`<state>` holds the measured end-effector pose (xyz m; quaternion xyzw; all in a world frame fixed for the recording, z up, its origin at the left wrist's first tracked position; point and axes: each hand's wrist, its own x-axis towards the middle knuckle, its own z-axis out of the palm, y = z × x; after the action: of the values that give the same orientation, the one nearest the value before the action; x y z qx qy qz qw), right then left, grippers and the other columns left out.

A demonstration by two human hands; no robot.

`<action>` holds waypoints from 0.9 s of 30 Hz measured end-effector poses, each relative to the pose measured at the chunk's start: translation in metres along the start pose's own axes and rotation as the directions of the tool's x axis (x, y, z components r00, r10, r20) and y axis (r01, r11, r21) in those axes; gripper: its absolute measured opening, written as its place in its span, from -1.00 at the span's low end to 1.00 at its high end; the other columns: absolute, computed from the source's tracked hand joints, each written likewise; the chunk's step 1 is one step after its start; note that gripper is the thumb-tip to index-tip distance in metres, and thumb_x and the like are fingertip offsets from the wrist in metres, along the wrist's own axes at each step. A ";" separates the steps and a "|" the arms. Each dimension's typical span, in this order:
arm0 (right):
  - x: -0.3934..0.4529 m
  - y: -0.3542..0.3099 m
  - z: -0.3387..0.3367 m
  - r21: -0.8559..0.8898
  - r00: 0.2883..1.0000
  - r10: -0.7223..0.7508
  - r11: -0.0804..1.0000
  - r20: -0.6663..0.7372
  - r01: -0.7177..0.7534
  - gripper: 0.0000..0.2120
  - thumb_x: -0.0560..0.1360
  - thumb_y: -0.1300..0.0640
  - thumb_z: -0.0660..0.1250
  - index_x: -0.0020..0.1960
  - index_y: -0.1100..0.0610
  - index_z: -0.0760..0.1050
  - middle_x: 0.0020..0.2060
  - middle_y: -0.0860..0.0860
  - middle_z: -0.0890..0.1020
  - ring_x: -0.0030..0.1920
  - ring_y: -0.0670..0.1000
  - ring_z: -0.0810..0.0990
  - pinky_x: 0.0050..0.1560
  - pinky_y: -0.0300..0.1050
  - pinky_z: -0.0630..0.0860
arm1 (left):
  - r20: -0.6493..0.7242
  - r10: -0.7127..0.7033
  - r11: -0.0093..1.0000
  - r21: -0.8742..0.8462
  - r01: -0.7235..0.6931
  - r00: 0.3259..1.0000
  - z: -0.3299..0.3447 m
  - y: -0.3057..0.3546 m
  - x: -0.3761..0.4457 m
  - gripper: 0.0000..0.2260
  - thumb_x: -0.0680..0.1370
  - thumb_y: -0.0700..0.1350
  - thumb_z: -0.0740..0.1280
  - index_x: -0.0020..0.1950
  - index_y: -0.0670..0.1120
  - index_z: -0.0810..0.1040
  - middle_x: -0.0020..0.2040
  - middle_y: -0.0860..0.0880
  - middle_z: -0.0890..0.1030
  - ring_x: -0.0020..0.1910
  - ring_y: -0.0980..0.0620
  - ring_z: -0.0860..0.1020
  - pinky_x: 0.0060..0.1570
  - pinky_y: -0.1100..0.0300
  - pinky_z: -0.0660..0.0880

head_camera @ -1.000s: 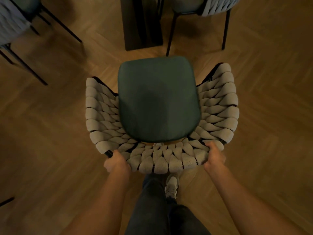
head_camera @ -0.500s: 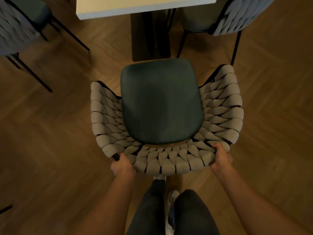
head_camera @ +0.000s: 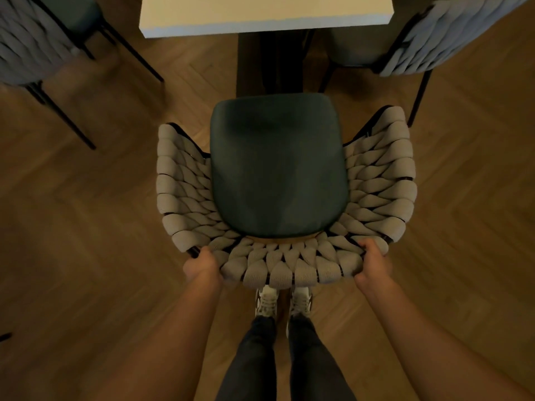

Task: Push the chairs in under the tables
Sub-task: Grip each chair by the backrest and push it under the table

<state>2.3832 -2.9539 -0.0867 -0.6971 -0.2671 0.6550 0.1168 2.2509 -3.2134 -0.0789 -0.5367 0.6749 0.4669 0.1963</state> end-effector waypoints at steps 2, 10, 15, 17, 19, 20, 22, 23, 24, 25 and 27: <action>0.003 -0.003 0.005 -0.012 1.000 -0.003 1.000 -0.009 0.003 -0.72 0.44 0.24 0.42 0.13 0.07 0.51 0.03 0.09 0.66 -0.03 0.13 0.67 -0.22 0.02 0.59 | 0.007 0.002 1.000 0.000 -0.002 1.000 0.002 0.005 0.002 -0.59 0.59 -0.03 0.32 0.37 -0.21 0.42 0.24 -0.21 0.55 0.16 -0.21 0.55 0.07 -0.01 0.51; 0.011 -0.006 0.023 0.033 1.000 0.003 0.999 0.010 -0.003 -0.68 0.42 0.28 0.43 0.16 0.12 0.52 0.02 0.11 0.66 -0.02 0.15 0.67 -0.19 0.04 0.62 | 0.021 -0.017 1.000 -0.019 0.017 1.000 0.011 0.028 0.010 -0.60 0.60 -0.06 0.32 0.39 -0.17 0.40 0.25 -0.17 0.54 0.14 -0.14 0.53 0.00 0.02 0.49; 0.016 -0.004 0.030 0.051 0.999 0.031 0.998 -0.005 -0.031 -0.49 0.30 0.22 0.47 0.26 0.15 0.53 0.06 0.14 0.68 -0.03 0.18 0.70 -0.14 0.16 0.66 | 0.016 -0.009 1.000 -0.020 0.009 1.000 0.013 0.035 0.016 -0.60 0.61 -0.06 0.31 0.41 -0.17 0.38 0.27 -0.18 0.52 0.20 -0.17 0.51 0.06 -0.01 0.50; 0.024 -0.002 0.031 0.068 1.000 0.024 0.997 -0.014 -0.023 -0.47 0.27 0.21 0.48 0.24 0.14 0.54 0.07 0.13 0.68 -0.03 0.18 0.70 -0.10 0.20 0.65 | 0.025 -0.011 1.000 -0.028 0.012 1.000 0.014 0.038 0.017 -0.59 0.61 -0.06 0.32 0.41 -0.17 0.38 0.26 -0.17 0.53 0.20 -0.17 0.52 0.07 -0.01 0.50; 0.016 -0.007 0.037 0.060 0.999 0.029 0.998 0.016 -0.030 -0.53 0.30 0.22 0.47 0.21 0.15 0.55 0.06 0.13 0.69 -0.03 0.17 0.70 -0.10 0.17 0.66 | 0.034 -0.011 1.000 -0.028 0.011 0.999 0.016 0.042 0.018 -0.59 0.60 -0.07 0.32 0.41 -0.17 0.39 0.25 -0.17 0.53 0.16 -0.16 0.52 0.08 -0.02 0.51; 0.012 -0.010 0.039 0.056 0.999 0.033 0.998 0.022 -0.034 -0.61 0.35 0.24 0.45 0.18 0.16 0.55 0.04 0.13 0.69 -0.03 0.16 0.70 -0.10 0.14 0.66 | 0.037 -0.009 1.000 -0.026 0.010 0.999 0.017 0.044 0.019 -0.59 0.60 -0.07 0.33 0.40 -0.17 0.39 0.25 -0.17 0.53 0.12 -0.15 0.52 0.08 -0.01 0.51; 0.009 -0.013 0.043 0.048 0.999 0.031 0.998 0.019 -0.031 -0.78 0.43 0.28 0.41 0.06 0.14 0.53 -0.01 0.12 0.68 -0.04 0.14 0.69 -0.08 0.12 0.64 | 0.044 -0.004 1.000 -0.024 0.005 0.999 0.020 0.048 0.020 -0.59 0.59 -0.07 0.34 0.40 -0.17 0.39 0.20 -0.16 0.54 0.02 -0.11 0.50 0.04 0.00 0.52; 0.012 -0.014 0.044 0.043 0.999 0.031 0.999 0.015 -0.031 -0.80 0.44 0.29 0.41 0.02 0.11 0.52 -0.02 0.12 0.67 -0.05 0.14 0.69 -0.07 0.13 0.64 | 0.050 -0.005 1.000 -0.026 0.006 0.999 0.021 0.049 0.021 -0.58 0.59 -0.07 0.35 0.39 -0.17 0.39 0.17 -0.15 0.53 0.00 -0.11 0.48 0.04 -0.01 0.52; 0.013 -0.014 0.045 0.033 0.999 0.031 0.999 0.010 -0.032 -0.80 0.43 0.28 0.42 0.01 0.10 0.50 -0.02 0.12 0.67 -0.04 0.15 0.69 -0.07 0.13 0.64 | 0.057 -0.008 0.999 -0.030 0.010 0.998 0.022 0.050 0.022 -0.58 0.58 -0.06 0.35 0.40 -0.17 0.39 0.14 -0.14 0.52 -0.01 -0.11 0.48 0.05 -0.02 0.52; 0.013 -0.016 0.046 0.031 1.000 0.030 0.999 0.005 -0.030 -0.79 0.43 0.28 0.43 0.00 0.10 0.49 -0.02 0.11 0.66 -0.04 0.15 0.68 -0.10 0.12 0.64 | 0.060 -0.012 0.999 -0.035 0.014 0.998 0.023 0.051 0.023 -0.57 0.58 -0.06 0.35 0.40 -0.17 0.38 0.12 -0.14 0.51 -0.01 -0.11 0.48 0.06 -0.03 0.53; 0.014 -0.017 0.048 0.020 1.000 0.025 0.999 -0.004 -0.025 -0.76 0.42 0.28 0.43 0.04 0.11 0.49 0.00 0.11 0.66 -0.03 0.15 0.68 -0.11 0.11 0.64 | 0.057 -0.014 0.999 -0.047 0.017 0.998 0.024 0.053 0.023 -0.58 0.58 -0.06 0.35 0.39 -0.16 0.39 0.08 -0.12 0.49 -0.01 -0.11 0.47 0.08 -0.04 0.53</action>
<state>2.3329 -2.9417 -0.0957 -0.7007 -0.2516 0.6574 0.1162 2.1890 -3.2060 -0.0861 -0.5331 0.6535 0.4963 0.2060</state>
